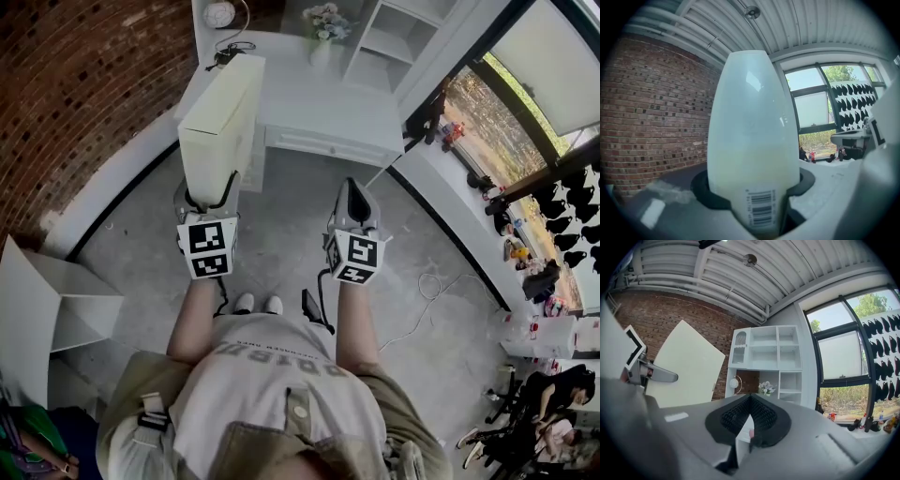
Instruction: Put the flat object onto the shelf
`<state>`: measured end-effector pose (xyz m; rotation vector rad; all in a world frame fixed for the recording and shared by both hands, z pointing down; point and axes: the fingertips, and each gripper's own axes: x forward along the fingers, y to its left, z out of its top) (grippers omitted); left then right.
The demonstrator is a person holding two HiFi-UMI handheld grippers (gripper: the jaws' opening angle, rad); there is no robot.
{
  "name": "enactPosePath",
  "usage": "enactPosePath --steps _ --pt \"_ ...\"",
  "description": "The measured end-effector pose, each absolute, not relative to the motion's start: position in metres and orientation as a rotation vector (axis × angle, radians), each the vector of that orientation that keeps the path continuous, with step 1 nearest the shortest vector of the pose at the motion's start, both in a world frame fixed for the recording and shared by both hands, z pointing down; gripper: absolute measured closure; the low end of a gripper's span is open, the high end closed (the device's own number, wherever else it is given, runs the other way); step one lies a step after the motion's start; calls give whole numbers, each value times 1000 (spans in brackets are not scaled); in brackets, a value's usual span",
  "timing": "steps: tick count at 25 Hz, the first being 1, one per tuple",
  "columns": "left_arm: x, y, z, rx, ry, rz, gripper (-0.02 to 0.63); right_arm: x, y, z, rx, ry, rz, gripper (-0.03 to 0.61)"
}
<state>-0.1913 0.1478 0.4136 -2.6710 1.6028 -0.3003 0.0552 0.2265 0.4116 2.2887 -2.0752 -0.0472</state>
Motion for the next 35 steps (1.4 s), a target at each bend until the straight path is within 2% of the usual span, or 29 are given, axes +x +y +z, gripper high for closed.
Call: enactPosePath --steps 5,16,19,22,25,28,35 --pt "-189 147 413 -2757 1650 -206 318 60 226 416 2317 -2116 47 578" --pt "-175 136 408 -3091 1841 363 316 102 236 424 2569 -2358 576 567" --pt "-164 133 406 -3155 1874 549 316 105 234 432 2545 -2456 777 466" --pt "-152 131 405 -3212 1909 760 316 104 229 443 2477 -2574 1044 329" --pt "-142 129 404 -3251 1921 1010 317 104 229 464 2422 -2630 1376 230" --pt "-129 127 402 -3266 1909 1184 316 105 225 479 2365 -2660 1626 167" --pt "-102 124 406 -3291 1900 1311 316 82 212 477 2150 -2825 1944 108"
